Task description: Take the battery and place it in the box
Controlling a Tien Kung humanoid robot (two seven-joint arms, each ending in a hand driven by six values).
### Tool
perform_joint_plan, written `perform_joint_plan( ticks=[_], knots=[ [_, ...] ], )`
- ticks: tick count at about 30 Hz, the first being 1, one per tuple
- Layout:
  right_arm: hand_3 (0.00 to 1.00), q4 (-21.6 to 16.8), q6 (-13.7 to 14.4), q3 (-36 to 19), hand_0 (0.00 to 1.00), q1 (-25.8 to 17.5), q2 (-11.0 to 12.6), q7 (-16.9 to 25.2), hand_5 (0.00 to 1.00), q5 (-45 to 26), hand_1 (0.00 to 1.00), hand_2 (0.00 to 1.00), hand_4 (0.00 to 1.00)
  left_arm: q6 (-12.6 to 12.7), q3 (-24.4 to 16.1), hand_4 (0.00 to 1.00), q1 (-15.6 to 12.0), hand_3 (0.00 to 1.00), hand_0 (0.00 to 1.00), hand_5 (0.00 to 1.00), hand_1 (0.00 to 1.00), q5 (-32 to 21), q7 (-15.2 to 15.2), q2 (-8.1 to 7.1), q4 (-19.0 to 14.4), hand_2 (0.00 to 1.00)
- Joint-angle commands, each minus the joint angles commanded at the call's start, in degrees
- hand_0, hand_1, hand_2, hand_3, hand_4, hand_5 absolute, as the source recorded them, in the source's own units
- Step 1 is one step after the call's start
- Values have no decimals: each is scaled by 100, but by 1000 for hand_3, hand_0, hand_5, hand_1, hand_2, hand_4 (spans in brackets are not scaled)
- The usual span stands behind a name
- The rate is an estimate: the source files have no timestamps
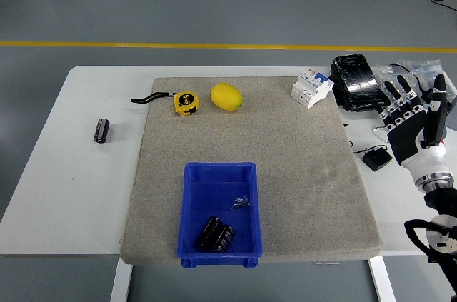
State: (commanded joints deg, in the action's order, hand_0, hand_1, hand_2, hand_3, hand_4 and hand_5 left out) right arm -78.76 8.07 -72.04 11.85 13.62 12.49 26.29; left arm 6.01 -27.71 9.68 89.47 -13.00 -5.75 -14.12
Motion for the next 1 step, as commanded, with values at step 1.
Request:
perform_joint_plan(
  ticks=[1],
  knots=[
    [932,-13,31,-7,933,-6,-8,-9,998,104,880,881,998,-9,3,623,-7,612,680,675,643,10,2,-3,-4,686]
  ],
)
